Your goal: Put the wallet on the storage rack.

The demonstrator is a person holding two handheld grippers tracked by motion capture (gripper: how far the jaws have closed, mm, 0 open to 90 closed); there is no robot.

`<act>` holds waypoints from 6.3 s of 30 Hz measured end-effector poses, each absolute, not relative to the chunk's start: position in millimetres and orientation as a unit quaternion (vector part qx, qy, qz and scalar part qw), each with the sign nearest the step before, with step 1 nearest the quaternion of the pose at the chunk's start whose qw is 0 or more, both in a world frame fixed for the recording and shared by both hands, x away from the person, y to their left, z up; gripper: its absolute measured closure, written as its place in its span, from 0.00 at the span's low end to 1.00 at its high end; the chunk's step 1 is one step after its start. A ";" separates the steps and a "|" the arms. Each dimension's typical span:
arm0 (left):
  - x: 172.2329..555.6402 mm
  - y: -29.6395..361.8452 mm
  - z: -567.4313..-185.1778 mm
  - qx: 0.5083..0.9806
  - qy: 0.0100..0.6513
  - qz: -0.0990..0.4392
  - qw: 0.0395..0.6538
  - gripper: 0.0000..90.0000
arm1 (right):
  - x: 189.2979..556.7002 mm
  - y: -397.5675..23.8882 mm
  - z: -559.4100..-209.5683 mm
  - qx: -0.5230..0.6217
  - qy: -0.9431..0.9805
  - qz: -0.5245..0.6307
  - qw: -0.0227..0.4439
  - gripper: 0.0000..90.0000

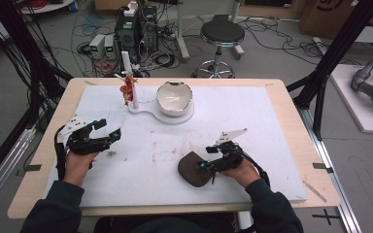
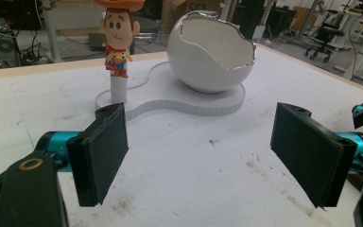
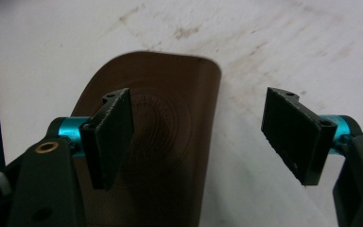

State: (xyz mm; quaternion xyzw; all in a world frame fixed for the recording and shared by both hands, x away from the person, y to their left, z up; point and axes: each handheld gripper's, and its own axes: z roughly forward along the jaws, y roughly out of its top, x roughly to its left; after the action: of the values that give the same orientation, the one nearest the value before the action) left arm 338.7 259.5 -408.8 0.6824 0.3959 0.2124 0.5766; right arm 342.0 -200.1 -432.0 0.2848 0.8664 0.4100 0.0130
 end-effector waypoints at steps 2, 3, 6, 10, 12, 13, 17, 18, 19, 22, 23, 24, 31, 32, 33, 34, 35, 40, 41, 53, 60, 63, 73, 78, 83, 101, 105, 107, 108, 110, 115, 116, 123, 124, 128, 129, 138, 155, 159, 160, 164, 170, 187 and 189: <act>338.7 259.2 -408.9 0.683 0.396 0.212 0.576 0.22 | 342.8 -197.7 -435.6 0.285 0.871 0.401 0.002 0.30; 338.6 258.0 -409.1 0.685 0.395 0.210 0.575 0.22 | 344.0 -197.8 -437.0 0.289 0.868 0.403 -0.008 0.31; 339.1 255.5 -409.9 0.688 0.393 0.207 0.574 0.22 | 346.9 -199.7 -439.2 0.298 0.865 0.403 -0.037 0.35; 340.0 252.4 -411.4 0.692 0.392 0.199 0.573 0.22 | 351.8 -201.6 -441.6 0.293 0.862 0.407 -0.076 0.50; 340.4 249.3 -412.1 0.695 0.390 0.195 0.572 0.22 | 351.8 -201.9 -441.5 0.291 0.860 0.410 -0.086 0.54; 341.3 245.7 -412.5 0.696 0.387 0.189 0.575 0.23 | 352.0 -202.0 -441.4 0.294 0.859 0.408 -0.092 0.56; 343.5 234.2 -413.9 0.704 0.378 0.167 0.578 0.24 | 346.7 -197.7 -436.9 0.266 0.872 0.408 -0.054 0.61; 344.2 230.2 -414.6 0.707 0.380 0.159 0.575 0.26 | 343.8 -194.6 -434.5 0.247 0.879 0.407 -0.031 0.62; 345.3 225.8 -415.0 0.711 0.378 0.150 0.574 0.28 | 341.3 -191.2 -432.8 0.227 0.885 0.407 -0.008 0.62; 349.2 208.8 -415.9 0.725 0.364 0.118 0.572 0.30 | 336.8 -185.1 -430.2 0.193 0.893 0.406 0.033 0.64; 350.2 202.2 -416.7 0.731 0.358 0.108 0.572 0.30 | 336.5 -184.8 -430.1 0.194 0.893 0.405 0.034 0.64; 351.3 195.5 -417.8 0.737 0.351 0.098 0.569 0.31 | 336.8 -185.2 -430.2 0.194 0.893 0.405 0.032 0.64; 352.0 177.2 -421.3 0.760 0.338 0.093 0.547 0.31 | 350.3 -200.5 -432.1 0.275 0.865 0.415 -0.058 0.33; 352.7 182.0 -419.6 0.753 0.345 0.097 0.552 0.31 | 350.9 -202.7 -433.4 0.278 0.865 0.412 -0.072 0.25; 353.4 184.1 -419.2 0.749 0.349 0.098 0.555 0.31 | 350.7 -203.7 -437.8 0.277 0.872 0.394 -0.086 0.24; 353.9 185.9 -419.1 0.747 0.352 0.098 0.556 0.31 | 349.2 -202.5 -442.6 0.271 0.879 0.381 -0.091 0.23; 354.6 186.6 -419.4 0.746 0.353 0.097 0.557 0.31 | 347.5 -201.9 -442.4 0.267 0.881 0.382 -0.087 0.23; 354.2 183.2 -420.8 0.751 0.348 0.094 0.553 0.31 | 345.1 -198.6 -439.6 0.245 0.890 0.375 -0.091 0.44; 354.1 180.4 -422.1 0.753 0.346 0.088 0.553 0.31 | 344.3 -198.2 -438.9 0.245 0.890 0.373 -0.087 0.45; 357.3 150.5 -435.3 0.776 0.306 -0.010 0.551 0.36 | 330.3 -176.6 -426.0 0.133 0.907 0.391 0.084 0.49; 366.4 123.1 -454.5 0.790 0.298 -0.090 0.528 0.34 | 329.1 -174.0 -425.0 0.105 0.902 0.404 0.110 0.49; 366.1 119.2 -454.1 0.789 0.287 -0.097 0.534 0.40 | 330.3 -173.7 -425.3 0.104 0.900 0.409 0.110 0.49; 361.6 121.8 -446.0 0.793 0.245 -0.062 0.554 0.81 | 344.6 -179.0 -433.0 0.190 0.891 0.408 0.054 0.25; 360.4 122.2 -445.7 0.798 0.243 -0.057 0.548 0.80 | 356.7 -183.8 -440.1 0.212 0.882 0.420 -0.038 0.46; 360.2 121.8 -445.1 0.796 0.242 -0.056 0.552 0.78 | 359.0 -185.7 -441.0 0.226 0.876 0.422 -0.061 0.49; 363.7 118.5 -451.8 0.780 0.262 -0.106 0.558 0.58 | 344.7 -181.2 -426.6 0.155 0.881 0.446 0.026 0.55; 359.2 118.6 -445.8 0.780 0.229 -0.091 0.575 0.64 | 357.1 -185.9 -437.4 0.243 0.864 0.440 -0.044 0.25; 359.1 118.8 -445.5 0.782 0.228 -0.090 0.573 0.64 | 358.7 -186.8 -439.1 0.248 0.860 0.441 -0.060 0.28; 359.8 119.4 -446.0 0.783 0.230 -0.088 0.571 0.64 | 360.3 -187.9 -439.4 0.240 0.858 0.446 -0.088 0.46; 359.8 119.5 -445.8 0.782 0.233 -0.086 0.572 0.62 | 360.2 -188.4 -438.8 0.231 0.857 0.448 -0.107 0.62; 360.8 146.3 -424.2 0.753 0.278 0.015 0.596 0.44 | 361.2 -194.9 -434.1 0.248 0.834 0.476 -0.126 0.73; 361.0 155.3 -419.9 0.748 0.288 0.039 0.597 0.41 | 361.2 -197.0 -432.2 0.250 0.833 0.481 -0.113 0.74; 363.5 212.3 -405.9 0.731 0.353 0.152 0.564 0.35 | 364.2 -211.1 -421.1 0.293 0.812 0.504 -0.016 0.74; 363.1 228.6 -404.3 0.727 0.369 0.175 0.552 0.35 | 364.1 -213.0 -418.7 0.298 0.808 0.508 -0.001 0.74; 360.1 254.6 -403.6 0.711 0.391 0.206 0.548 0.34 | 365.3 -217.1 -407.1 0.312 0.796 0.516 0.053 0.74; 359.4 259.4 -405.1 0.707 0.396 0.209 0.547 0.34 | 366.5 -216.8 -404.3 0.314 0.795 0.514 0.065 0.74; 357.9 278.1 -413.8 0.693 0.413 0.216 0.550 0.27 | 379.9 -214.1 -379.7 0.310 0.788 0.520 0.110 0.74; 351.8 287.3 -417.4 0.687 0.415 0.227 0.552 0.27 | 451.8 -179.7 -320.0 0.244 0.808 0.520 0.132 0.75; 352.3 286.9 -419.6 0.689 0.417 0.224 0.549 0.27 | 470.1 -167.5 -315.4 0.230 0.812 0.517 0.142 0.75; 352.3 286.6 -419.8 0.688 0.418 0.222 0.550 0.27 | 476.1 -163.4 -315.0 0.226 0.817 0.509 0.146 0.75; 352.2 288.5 -420.2 0.683 0.422 0.220 0.554 0.27 | 495.0 -152.9 -321.7 0.207 0.828 0.492 0.174 0.75; 352.0 290.0 -420.7 0.681 0.427 0.219 0.553 0.27 | 509.0 -144.7 -336.9 0.181 0.836 0.481 0.194 0.75; 350.7 291.0 -423.1 0.677 0.431 0.213 0.557 0.27 | 524.2 -135.1 -365.6 0.145 0.864 0.436 0.204 0.74; 350.7 291.0 -423.2 0.677 0.432 0.213 0.557 0.27 | 523.2 -132.2 -366.8 0.142 0.868 0.426 0.210 0.72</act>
State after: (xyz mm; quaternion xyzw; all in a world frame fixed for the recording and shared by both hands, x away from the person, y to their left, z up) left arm 350.7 291.0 -423.2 0.6767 0.4319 0.2127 0.5570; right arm 523.2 -132.2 -366.8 0.1422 0.8685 0.4257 0.2105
